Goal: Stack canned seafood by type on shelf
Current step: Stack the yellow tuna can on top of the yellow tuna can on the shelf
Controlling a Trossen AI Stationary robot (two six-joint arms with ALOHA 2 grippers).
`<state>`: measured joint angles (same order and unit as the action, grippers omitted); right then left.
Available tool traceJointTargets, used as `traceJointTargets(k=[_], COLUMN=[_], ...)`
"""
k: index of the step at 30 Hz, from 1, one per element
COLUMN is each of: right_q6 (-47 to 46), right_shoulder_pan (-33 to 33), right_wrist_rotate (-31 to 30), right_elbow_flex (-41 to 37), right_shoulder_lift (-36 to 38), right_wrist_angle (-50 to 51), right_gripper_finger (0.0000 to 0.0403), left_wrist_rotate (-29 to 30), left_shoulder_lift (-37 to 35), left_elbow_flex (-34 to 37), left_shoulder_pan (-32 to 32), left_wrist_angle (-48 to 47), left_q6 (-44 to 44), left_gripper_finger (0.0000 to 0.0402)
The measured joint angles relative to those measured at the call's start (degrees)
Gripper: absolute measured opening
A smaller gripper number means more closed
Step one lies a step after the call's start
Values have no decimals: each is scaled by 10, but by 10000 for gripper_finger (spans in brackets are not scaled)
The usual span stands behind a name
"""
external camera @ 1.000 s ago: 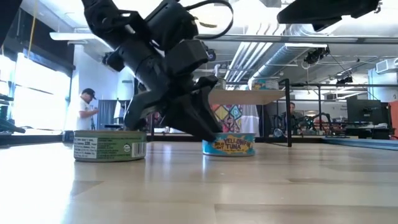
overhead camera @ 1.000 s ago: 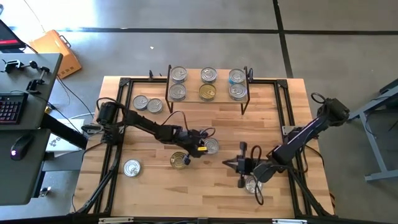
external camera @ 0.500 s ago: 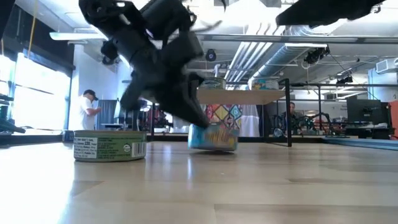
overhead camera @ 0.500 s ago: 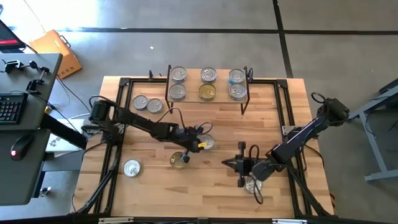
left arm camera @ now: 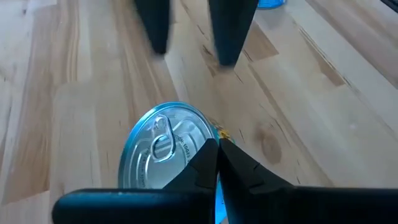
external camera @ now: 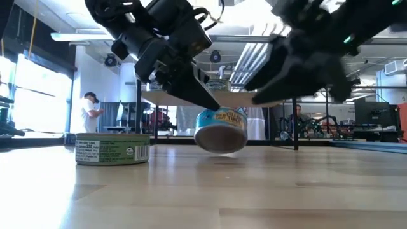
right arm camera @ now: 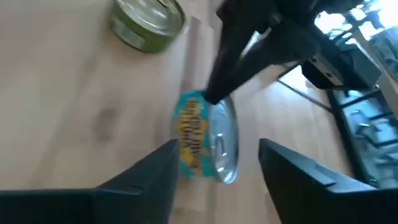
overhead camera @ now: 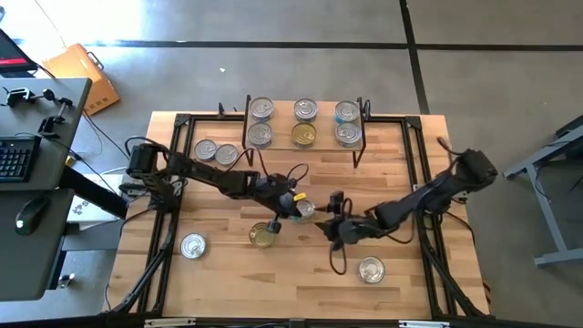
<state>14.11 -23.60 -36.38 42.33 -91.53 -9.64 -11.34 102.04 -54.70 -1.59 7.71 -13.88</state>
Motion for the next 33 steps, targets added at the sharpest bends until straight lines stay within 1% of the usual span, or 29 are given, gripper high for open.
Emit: traceJointTargets(k=[3, 6, 7, 10, 12, 14, 16, 21, 23, 24, 25, 27, 29, 31, 33], right_q6=[40, 83, 88, 87, 84, 76, 64, 31, 25, 24, 17, -7, -41, -62, -47], right_shoulder_pan=[18, 27, 30, 39, 44, 47, 47, 37, 29, 23, 16, 0, -20, -41, -60], right_wrist_rotate=[15, 47, 47, 22, 19, 19, 19, 20, 26, 25, 20, 8, -13, -51, -130], right_elbow_flex=[0, 0, 0, 0, 0, 0, 0, 0, 1, 1, 0, -1, -1, -1, 8], right_shoulder_lift=[-34, -65, -75, -102, -114, -120, -120, -120, -116, -109, -100, -73, -30, 20, 74], right_wrist_angle=[-30, -47, -54, -84, -101, -114, -117, -116, -115, -103, -88, -55, -15, 20, 77], right_gripper_finger=[245, 259, 261, 260, 255, 241, 216, 121, 121, 121, 121, 121, 121, 121, 121], left_wrist_rotate=[0, 0, 0, -1, -1, -1, -1, 5, 10, 18, 39, 94, 157, 219, 270], left_shoulder_lift=[0, 0, 0, 0, -1, -1, -1, -2, -11, -19, -29, -53, -78, -105, -123], left_elbow_flex=[0, 0, 0, -1, -1, -1, -1, -2, -2, -3, -3, -2, -2, -2, -2], left_shoulder_pan=[5, 6, 6, 6, 6, 5, 3, -9, -15, -18, -21, -29, -37, -47, -59], left_wrist_angle=[1, 2, 4, 11, 13, 15, 16, 11, -8, -26, -53, -116, -172, -221, -251], left_q6=[13, 13, 13, 13, 13, 14, 18, 19, 18, 18, 18, 18, 28, 63, 100], left_gripper_finger=[0, 0, 0, 0, 0, 0, 0, 2, 9, 14, 18, 26, 31, 31, 30])
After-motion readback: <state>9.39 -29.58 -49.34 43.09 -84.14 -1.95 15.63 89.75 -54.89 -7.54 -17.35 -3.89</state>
